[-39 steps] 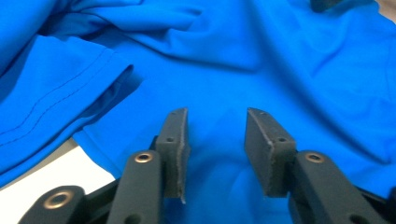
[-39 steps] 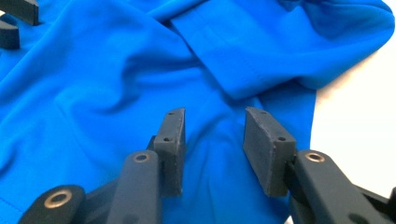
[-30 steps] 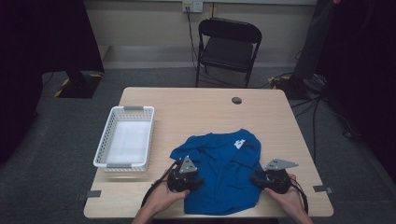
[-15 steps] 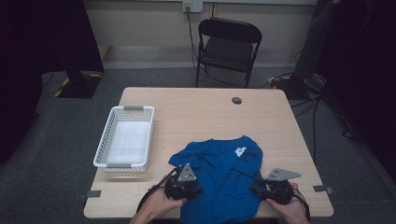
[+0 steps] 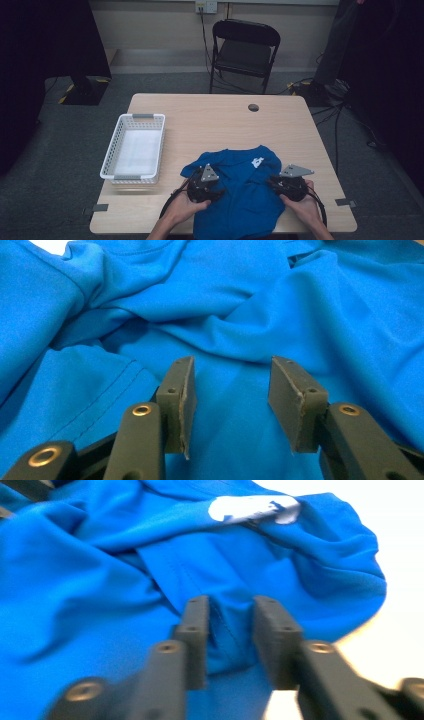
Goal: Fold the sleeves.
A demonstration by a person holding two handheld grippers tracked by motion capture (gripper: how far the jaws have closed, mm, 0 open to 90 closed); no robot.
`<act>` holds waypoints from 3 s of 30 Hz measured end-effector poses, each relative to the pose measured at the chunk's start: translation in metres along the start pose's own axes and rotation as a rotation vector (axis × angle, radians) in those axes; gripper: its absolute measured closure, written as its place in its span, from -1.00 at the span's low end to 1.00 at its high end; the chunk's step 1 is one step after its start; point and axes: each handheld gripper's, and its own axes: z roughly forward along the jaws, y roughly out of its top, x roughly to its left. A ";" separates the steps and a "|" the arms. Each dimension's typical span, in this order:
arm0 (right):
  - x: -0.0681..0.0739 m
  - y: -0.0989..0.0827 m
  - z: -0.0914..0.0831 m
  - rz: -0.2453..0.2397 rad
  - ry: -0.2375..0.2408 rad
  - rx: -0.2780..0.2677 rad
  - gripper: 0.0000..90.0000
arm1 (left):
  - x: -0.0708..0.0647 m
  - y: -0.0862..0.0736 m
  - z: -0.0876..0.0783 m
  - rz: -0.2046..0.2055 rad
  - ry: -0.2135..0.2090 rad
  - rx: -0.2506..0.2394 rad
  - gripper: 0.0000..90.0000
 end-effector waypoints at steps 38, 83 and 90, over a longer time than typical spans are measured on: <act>-0.092 0.003 -0.025 0.253 -0.141 -0.083 0.37 | 0.034 0.018 -0.013 -0.095 0.019 -0.080 0.26; -0.074 0.004 0.019 0.186 -0.104 0.023 -0.24 | 0.100 0.026 0.026 -0.296 0.242 -0.097 0.14; -0.070 0.005 0.009 0.189 -0.132 0.017 -0.43 | 0.076 0.035 0.009 -0.198 0.187 -0.098 0.05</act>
